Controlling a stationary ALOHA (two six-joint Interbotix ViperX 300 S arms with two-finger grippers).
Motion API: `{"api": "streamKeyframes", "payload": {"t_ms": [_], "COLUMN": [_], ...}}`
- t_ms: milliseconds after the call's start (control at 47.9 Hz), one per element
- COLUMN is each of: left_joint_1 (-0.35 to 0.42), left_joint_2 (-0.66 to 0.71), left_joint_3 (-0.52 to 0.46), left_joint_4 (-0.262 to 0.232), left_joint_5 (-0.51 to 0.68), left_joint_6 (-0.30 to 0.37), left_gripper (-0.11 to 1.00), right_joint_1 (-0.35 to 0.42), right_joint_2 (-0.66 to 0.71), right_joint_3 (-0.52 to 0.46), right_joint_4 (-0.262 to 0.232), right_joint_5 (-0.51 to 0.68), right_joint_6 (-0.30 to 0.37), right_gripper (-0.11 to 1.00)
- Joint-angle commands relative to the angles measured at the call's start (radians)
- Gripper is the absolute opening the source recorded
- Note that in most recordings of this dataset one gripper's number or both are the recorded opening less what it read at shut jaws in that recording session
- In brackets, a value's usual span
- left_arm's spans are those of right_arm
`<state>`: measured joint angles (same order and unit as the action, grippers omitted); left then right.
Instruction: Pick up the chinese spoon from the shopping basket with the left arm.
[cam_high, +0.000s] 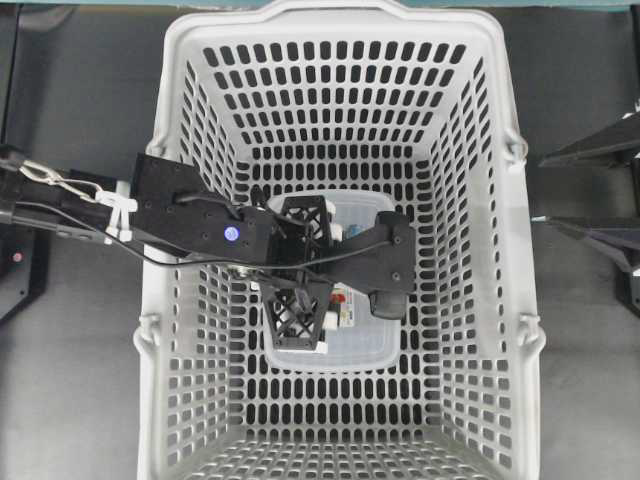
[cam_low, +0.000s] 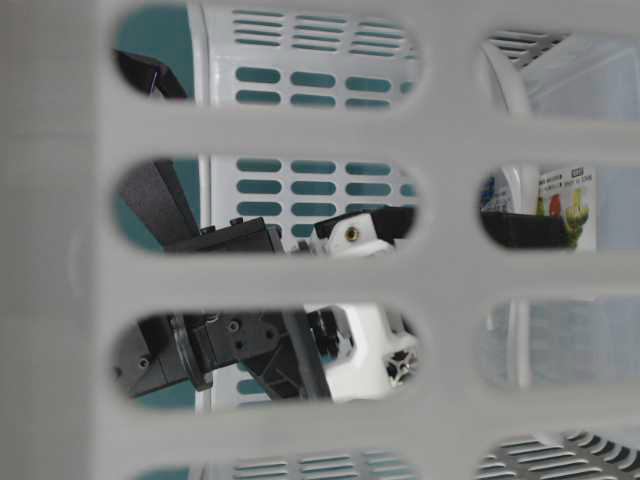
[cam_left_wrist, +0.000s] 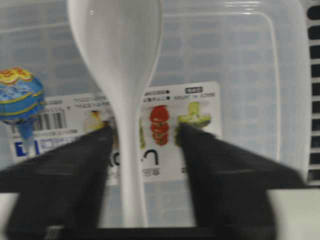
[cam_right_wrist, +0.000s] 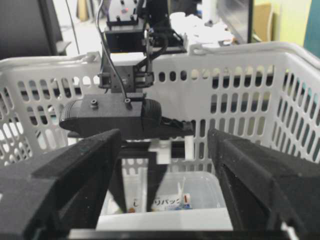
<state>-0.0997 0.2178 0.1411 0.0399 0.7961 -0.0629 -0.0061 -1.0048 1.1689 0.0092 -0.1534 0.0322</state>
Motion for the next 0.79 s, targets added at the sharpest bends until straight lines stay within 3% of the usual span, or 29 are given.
{"api": "streamKeyframes", "payload": {"t_ms": [0,83,271,459,626,772], "left_joint_1": [0.003,0.003,0.002,-0.009,-0.012,-0.012], "left_joint_2": [-0.012,-0.020,-0.064,-0.094,-0.087,-0.072], "left_joint_3": [-0.011,-0.025,-0.084,-0.253,-0.434,-0.492], "left_joint_4": [0.005,0.003,0.005,0.003,0.003,0.003], "left_joint_5": [-0.003,-0.002,0.052,0.265,0.454,0.509], "left_joint_6": [0.006,0.008,0.008,-0.005,-0.066,-0.123], "left_gripper": [0.32,0.12,0.13,0.13,0.13,0.13], "right_joint_1": [-0.002,0.000,0.000,0.000,-0.002,0.000], "right_joint_2": [0.006,0.006,0.006,0.006,0.006,0.006], "right_joint_3": [-0.008,-0.008,-0.008,-0.008,-0.008,-0.008], "right_joint_4": [0.003,0.003,0.003,0.003,0.003,0.003], "right_joint_5": [-0.008,-0.006,-0.011,-0.011,-0.011,-0.011], "right_joint_6": [0.002,0.002,0.002,0.002,0.003,0.003], "right_gripper": [0.68,0.68,0.67,0.67,0.67,0.68]}}
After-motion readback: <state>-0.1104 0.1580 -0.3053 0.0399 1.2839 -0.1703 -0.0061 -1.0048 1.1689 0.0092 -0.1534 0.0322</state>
